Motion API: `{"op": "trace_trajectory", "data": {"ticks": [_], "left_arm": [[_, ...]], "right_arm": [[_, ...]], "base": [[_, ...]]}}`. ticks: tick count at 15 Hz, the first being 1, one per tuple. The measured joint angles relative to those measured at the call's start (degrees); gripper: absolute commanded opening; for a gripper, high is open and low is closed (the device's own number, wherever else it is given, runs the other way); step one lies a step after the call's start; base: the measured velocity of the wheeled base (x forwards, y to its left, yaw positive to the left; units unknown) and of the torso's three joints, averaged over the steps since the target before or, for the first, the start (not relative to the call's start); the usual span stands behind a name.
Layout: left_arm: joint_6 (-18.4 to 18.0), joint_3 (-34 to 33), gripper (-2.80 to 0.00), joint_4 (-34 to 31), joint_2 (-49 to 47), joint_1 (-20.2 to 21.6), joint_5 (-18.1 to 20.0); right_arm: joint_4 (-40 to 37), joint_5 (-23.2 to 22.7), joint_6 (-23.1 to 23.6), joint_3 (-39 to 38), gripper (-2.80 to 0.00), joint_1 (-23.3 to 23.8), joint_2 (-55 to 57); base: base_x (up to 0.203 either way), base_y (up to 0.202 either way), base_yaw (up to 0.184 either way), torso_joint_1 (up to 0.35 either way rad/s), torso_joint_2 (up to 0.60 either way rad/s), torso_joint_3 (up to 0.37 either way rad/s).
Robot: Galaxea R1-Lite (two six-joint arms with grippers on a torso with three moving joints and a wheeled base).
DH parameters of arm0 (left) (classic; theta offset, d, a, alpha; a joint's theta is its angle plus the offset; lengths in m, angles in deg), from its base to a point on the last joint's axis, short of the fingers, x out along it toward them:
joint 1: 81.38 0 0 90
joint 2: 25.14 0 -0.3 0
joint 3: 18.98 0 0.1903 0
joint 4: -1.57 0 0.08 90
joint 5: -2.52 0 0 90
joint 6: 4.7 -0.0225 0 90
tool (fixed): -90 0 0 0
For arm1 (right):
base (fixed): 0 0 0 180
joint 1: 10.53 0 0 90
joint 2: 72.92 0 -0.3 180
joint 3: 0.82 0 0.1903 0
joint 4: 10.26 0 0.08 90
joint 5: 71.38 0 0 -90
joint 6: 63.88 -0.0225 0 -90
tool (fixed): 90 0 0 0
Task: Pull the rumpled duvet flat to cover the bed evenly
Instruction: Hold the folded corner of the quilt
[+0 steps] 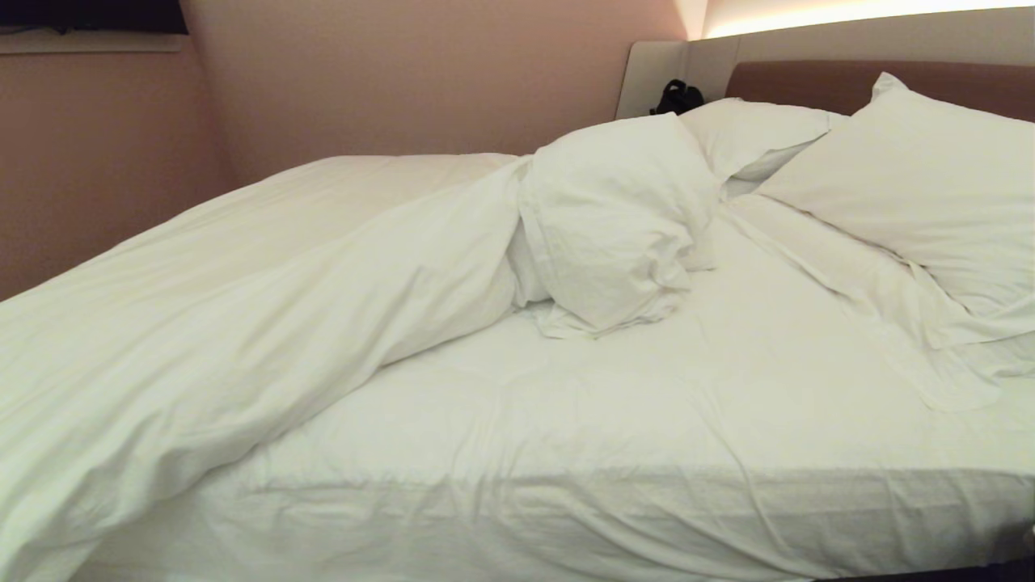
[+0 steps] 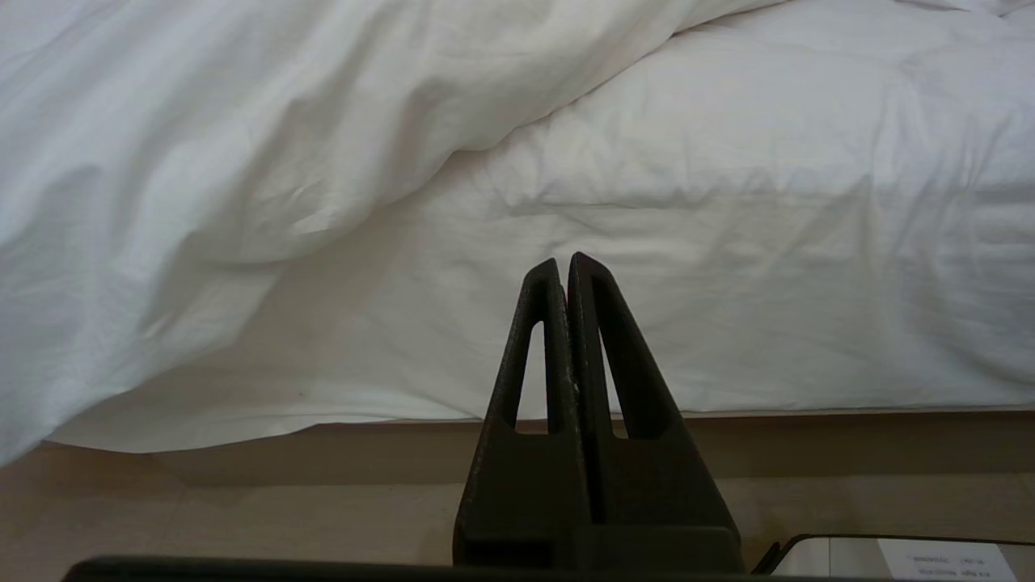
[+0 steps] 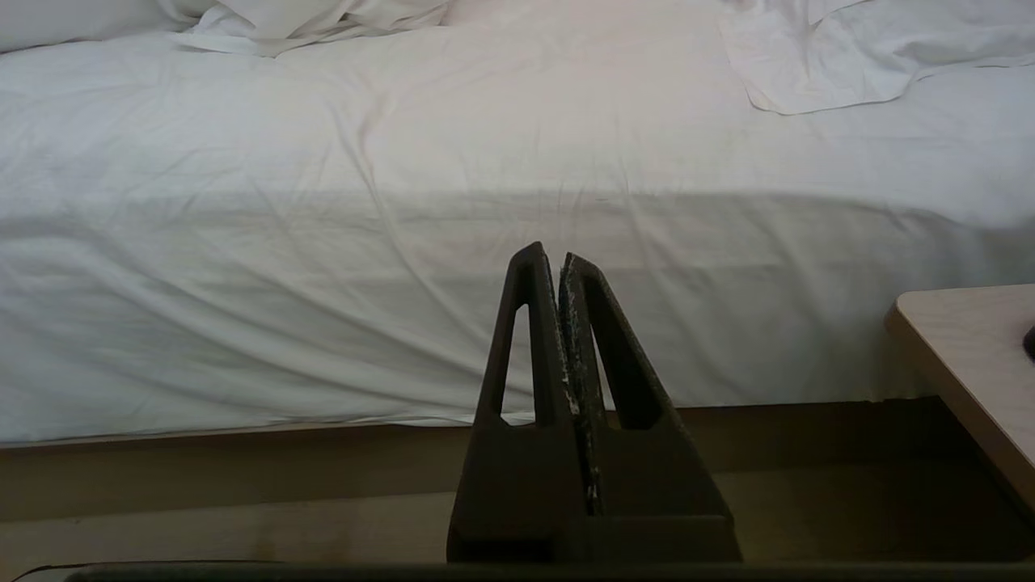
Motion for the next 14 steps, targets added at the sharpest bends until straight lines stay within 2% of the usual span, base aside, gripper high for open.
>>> {"op": "trace_trajectory", "data": {"ticks": [14], "left_arm": [[0.02,-0.02,-2.8,0.01,0.0,0.0,-0.02]], "right_arm": [[-0.09,0.01,0.6,0.0,-2.8,0.02,0.0]], "base": [[0.0,0.0,0.0,0.0,0.0,0.0]]}}
